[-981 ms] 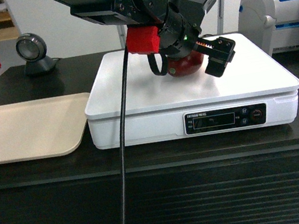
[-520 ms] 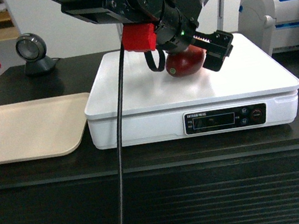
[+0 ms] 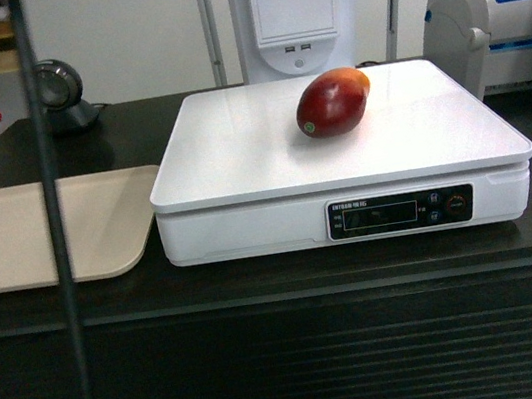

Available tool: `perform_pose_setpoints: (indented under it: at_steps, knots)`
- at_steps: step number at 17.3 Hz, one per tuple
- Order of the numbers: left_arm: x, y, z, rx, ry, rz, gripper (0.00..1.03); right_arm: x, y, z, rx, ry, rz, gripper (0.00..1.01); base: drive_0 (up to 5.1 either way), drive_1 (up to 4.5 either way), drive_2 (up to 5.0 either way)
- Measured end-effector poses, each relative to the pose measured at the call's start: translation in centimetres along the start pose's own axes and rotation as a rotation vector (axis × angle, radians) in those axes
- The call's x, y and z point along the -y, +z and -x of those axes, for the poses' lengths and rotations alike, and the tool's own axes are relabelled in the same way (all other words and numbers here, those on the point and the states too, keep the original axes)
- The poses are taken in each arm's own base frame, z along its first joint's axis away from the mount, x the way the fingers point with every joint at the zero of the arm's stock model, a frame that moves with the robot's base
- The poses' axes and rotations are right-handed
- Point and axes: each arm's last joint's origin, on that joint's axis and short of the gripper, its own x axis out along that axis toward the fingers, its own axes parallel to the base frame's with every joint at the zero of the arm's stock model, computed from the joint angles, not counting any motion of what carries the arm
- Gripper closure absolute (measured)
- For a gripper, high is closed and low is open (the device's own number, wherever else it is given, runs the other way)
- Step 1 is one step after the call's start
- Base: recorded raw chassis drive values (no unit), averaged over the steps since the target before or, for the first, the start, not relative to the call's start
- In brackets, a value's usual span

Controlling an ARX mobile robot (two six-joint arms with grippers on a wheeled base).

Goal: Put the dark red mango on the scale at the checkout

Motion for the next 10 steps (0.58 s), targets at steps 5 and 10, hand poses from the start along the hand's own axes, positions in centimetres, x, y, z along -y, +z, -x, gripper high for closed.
perform_pose_setpoints:
  at_steps: [5, 10]
  knots:
    - [-3.1, 1.4, 9.2, 0.197, 0.169, 0.02, 0.05, 0.0, 0.0, 0.0, 0.0, 0.0, 0.0, 0.03, 0.0, 0.0, 0.0]
    - [-5.1, -4.9, 15.4, 0.081, 0.559, 0.266, 0.48, 0.0, 0.0, 0.0, 0.0, 0.0, 0.0, 0.03, 0.0, 0.0, 0.0]
